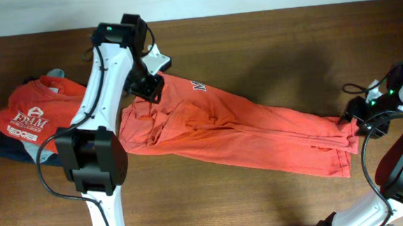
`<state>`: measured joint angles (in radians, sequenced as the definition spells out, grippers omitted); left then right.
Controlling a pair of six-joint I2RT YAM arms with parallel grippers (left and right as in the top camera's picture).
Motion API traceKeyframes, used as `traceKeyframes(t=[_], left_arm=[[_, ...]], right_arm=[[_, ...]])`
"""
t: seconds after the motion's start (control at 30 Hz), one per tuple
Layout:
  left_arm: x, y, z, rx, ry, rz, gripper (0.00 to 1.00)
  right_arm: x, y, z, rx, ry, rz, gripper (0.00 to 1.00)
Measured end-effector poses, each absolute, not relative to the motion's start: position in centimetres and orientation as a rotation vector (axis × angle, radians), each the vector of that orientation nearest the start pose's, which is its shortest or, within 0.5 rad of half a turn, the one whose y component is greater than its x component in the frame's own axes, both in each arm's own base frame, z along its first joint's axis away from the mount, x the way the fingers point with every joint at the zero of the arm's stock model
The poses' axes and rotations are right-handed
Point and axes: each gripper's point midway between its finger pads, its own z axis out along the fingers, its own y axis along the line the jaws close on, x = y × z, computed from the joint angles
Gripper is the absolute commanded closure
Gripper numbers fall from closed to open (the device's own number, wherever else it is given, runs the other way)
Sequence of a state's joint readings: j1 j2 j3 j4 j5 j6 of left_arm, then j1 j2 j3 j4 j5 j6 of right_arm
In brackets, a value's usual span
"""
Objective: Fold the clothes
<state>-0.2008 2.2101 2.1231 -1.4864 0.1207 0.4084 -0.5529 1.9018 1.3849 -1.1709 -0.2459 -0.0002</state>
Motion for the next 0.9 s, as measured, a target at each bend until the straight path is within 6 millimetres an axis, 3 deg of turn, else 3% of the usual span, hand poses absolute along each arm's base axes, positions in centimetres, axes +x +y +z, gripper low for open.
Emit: traceKeyframes(t=[0.2, 0.33, 0.47, 0.6, 0.7, 0.8, 0.9], left_arm=[[39.9, -10.8, 7.2, 0.954, 3.037, -0.24, 0.52], [39.4, -10.8, 4.9, 0.956, 3.049, -0.249, 0.53], [39.2, -10.8, 3.5, 0.955, 3.046, -0.252, 0.54], [38.9, -10.7, 2.8, 0.955, 3.056, -0.254, 0.68], [39.4, -10.8, 2.6, 0.947, 3.036, -0.249, 0.99], [39.4, -10.9, 2.6, 0.948, 3.034, -0.253, 1.0], [37.3, -10.5, 3.4, 0.963, 3.125, -0.276, 1.0]], right_arm=[[32.3, -11.1, 7.2, 0.726, 2.904, 0.69, 0.4], [33.4, -10.8, 8.4, 0.684, 2.851, 0.744, 0.4], [33.4, -10.3, 8.7, 0.671, 2.845, 0.785, 0.4], [33.4, -10.1, 8.8, 0.67, 2.843, 0.802, 0.4], [33.4, -10.1, 8.8, 0.669, 2.842, 0.802, 0.4], [33.4, -10.1, 8.8, 0.67, 2.842, 0.803, 0.4], [33.3, -10.1, 8.9, 0.671, 2.844, 0.805, 0.4]])
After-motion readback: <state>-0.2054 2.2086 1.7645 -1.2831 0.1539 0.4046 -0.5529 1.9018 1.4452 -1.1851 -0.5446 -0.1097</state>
